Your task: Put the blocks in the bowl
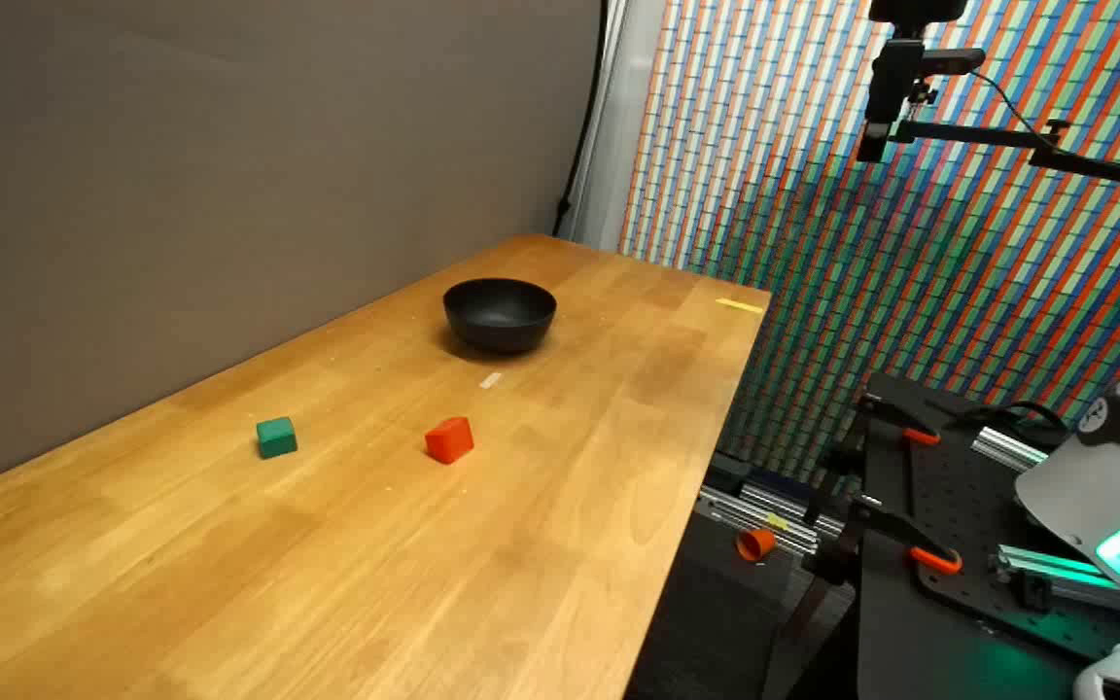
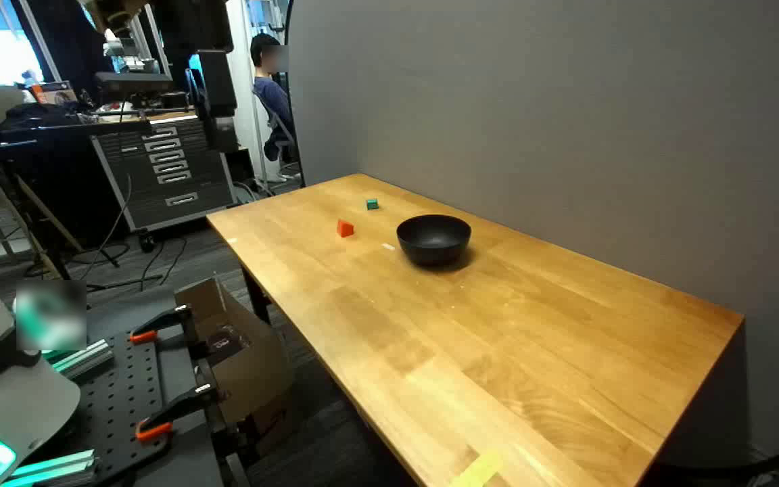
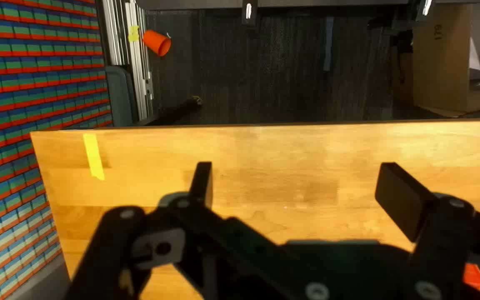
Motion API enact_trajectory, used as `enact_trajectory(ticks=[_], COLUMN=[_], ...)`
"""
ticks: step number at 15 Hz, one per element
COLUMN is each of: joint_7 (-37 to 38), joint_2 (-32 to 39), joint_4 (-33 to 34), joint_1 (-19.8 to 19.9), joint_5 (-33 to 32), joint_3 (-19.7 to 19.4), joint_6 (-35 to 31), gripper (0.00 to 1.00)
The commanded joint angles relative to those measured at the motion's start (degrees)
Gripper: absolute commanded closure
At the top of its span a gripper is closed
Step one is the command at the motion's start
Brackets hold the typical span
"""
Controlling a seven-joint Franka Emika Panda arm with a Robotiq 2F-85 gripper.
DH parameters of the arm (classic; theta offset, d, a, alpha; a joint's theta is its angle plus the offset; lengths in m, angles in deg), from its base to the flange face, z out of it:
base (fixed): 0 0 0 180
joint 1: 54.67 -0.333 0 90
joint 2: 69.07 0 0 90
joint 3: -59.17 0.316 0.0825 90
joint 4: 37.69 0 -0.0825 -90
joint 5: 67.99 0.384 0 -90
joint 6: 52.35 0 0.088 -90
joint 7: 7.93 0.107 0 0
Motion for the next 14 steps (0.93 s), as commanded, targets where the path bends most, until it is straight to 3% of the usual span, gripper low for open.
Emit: enact_trajectory(ticks=[1,5,7,10,14], joint_7=[0.2,0.2,1.3,0.1,-4.8], joint_2=[0.0,-0.1,4.2,15.8,29.7], joint_4=[0.2,0.2,0.0,2.4,7.8], joint_1=[-0.4,-0.4,-0.5,-2.7,-6.9], joint_5=[-0.2,-0.2,0.7,3.0,7.6], joint_3=[-0.3,-0.3,-0.6,0.0,0.6], joint_6=[0.2,0.2,-5.3,-16.8,-25.9], gripper=[0.00,0.00,0.00,0.00,0.00])
